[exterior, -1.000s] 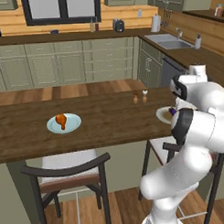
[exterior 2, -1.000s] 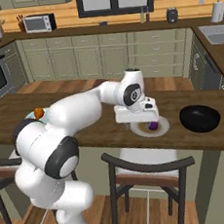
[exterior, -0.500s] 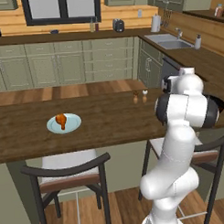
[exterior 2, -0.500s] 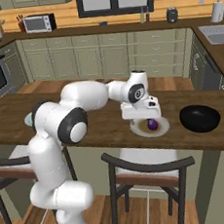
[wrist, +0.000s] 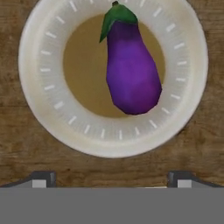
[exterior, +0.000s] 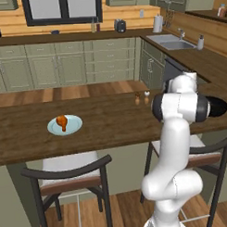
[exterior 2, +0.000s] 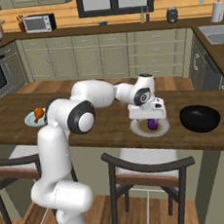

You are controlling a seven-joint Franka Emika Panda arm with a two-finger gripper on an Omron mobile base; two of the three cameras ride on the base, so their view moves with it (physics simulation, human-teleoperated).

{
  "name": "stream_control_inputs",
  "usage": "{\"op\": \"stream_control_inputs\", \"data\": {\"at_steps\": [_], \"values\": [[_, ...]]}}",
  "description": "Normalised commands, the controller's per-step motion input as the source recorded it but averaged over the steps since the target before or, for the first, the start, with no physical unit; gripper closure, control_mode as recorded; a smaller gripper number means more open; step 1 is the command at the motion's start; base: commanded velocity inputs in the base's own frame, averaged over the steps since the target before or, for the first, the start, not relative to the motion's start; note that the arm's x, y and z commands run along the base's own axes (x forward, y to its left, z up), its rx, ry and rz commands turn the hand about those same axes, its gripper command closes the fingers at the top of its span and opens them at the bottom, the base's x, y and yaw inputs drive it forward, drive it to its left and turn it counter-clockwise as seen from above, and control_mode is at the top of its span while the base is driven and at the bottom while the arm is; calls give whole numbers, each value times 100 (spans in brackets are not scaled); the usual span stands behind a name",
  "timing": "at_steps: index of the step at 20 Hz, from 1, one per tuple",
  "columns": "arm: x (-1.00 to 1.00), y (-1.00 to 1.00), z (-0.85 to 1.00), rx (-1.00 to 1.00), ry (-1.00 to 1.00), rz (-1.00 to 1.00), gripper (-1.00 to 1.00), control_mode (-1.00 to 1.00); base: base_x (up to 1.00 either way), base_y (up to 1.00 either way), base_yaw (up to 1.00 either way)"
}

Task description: Pick the chicken drumstick and eggplant from their plates and place them in the bowl. Then put the bowl in the fridge.

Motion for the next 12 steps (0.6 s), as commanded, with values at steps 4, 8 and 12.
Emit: {"op": "stream_control_inputs", "data": {"at_steps": [4,8,12], "values": [[10,-4,-43,-1,-9,0,-100,-100,0,0,0],[27,0,-41,0,-2,0,-100,-100,0,0,0],[19,0,-2,0,0,0,-100,-100,0,0,0]]}}
